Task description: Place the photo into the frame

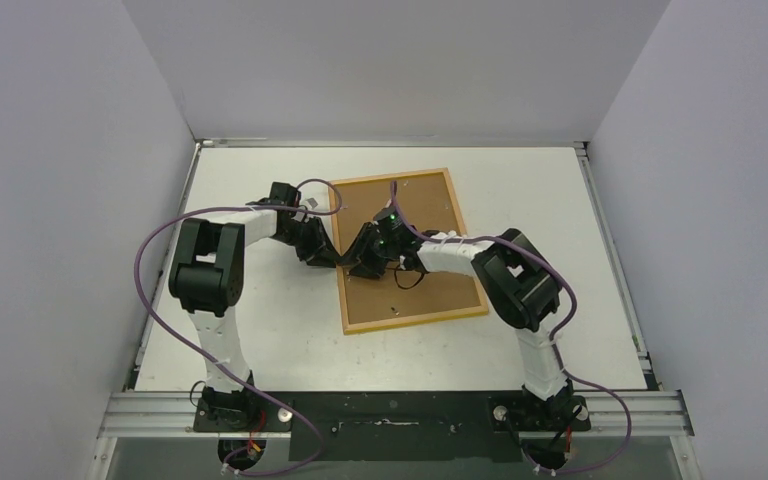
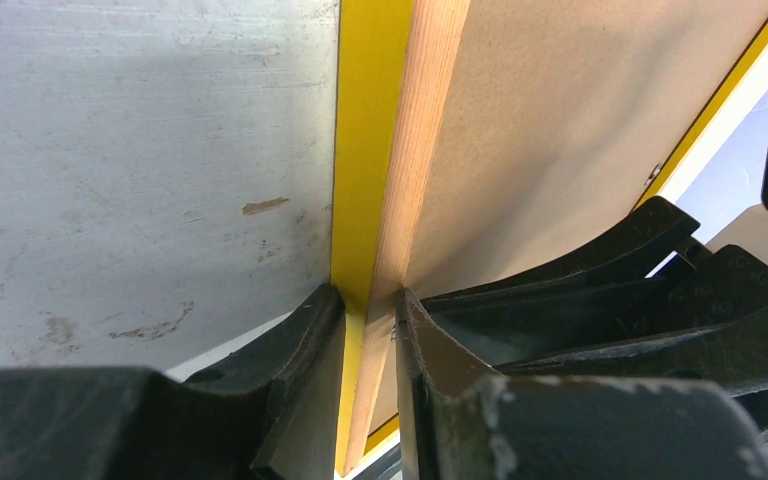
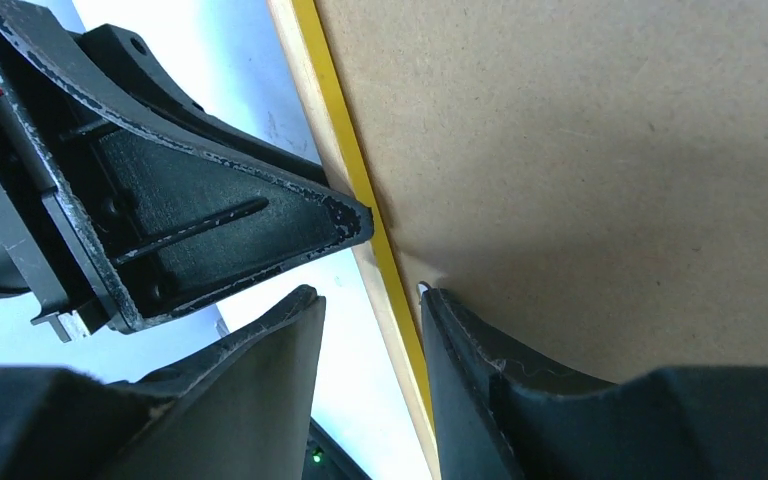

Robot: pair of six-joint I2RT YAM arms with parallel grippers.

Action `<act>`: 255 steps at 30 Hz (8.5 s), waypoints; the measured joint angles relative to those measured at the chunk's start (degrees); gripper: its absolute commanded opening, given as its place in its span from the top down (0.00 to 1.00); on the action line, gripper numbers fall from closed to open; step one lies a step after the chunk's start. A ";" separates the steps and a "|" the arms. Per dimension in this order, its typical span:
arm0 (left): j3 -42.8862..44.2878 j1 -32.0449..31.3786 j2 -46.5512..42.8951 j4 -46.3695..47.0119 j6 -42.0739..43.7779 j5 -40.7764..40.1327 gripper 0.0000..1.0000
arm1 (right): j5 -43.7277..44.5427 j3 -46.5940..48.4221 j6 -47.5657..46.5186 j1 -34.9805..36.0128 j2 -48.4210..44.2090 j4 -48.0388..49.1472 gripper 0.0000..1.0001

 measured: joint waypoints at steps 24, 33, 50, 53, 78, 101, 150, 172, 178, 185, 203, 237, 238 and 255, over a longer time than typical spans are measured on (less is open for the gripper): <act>1.66 0.02 0.98 -2.10 0.13 0.11 0.86 | -6.54 2.91 -11.85 -0.81 1.90 -1.29 0.58; 2.32 0.28 1.66 -2.80 0.28 0.83 0.86 | -9.25 4.96 -15.72 -0.79 3.28 -2.56 0.57; 2.54 0.46 1.90 -3.02 1.11 1.31 0.86 | -14.12 11.54 -31.93 -0.48 5.88 -10.14 0.57; 2.69 0.52 2.03 -3.19 1.29 1.49 0.86 | -15.41 13.05 -34.99 -0.52 6.54 -11.85 0.57; 4.44 1.68 3.93 -5.40 1.49 4.15 0.85 | -19.04 12.72 -41.83 -0.68 6.62 -10.91 0.55; 10.84 8.68 4.74 -3.98 -2.54 10.32 0.55 | -5.07 -7.04 -30.12 -4.70 -6.78 3.72 0.40; 42.14 8.26 32.68 31.52 -15.34 0.26 0.61 | 3.87 -4.15 -25.49 -14.82 -14.60 -9.99 0.46; 17.94 7.10 23.91 47.21 -17.92 12.83 0.73 | 1.92 -1.75 -20.87 -14.38 -10.86 -10.86 0.46; 15.87 6.32 20.28 39.80 -14.08 11.26 0.71 | 1.75 -1.75 -14.95 -12.09 -8.24 -8.07 0.52; 22.08 5.97 15.96 19.30 -3.98 4.76 0.60 | 3.72 0.57 -8.00 -6.49 -3.21 -6.73 0.62; 18.34 5.46 11.54 7.85 1.36 0.00 0.56 | 14.80 7.67 -0.02 -3.41 3.30 -4.17 0.62; 18.88 4.15 13.42 5.22 -1.18 3.91 0.86 | 9.27 24.65 -34.91 -4.94 11.89 -7.78 0.61; 19.10 4.15 13.60 4.98 -1.36 4.00 0.86 | 8.90 25.00 -35.60 -5.09 12.52 -8.28 0.61; 22.12 4.59 15.98 2.19 -2.97 6.56 0.87 | -4.26 32.98 -46.03 -6.16 17.38 -14.60 0.60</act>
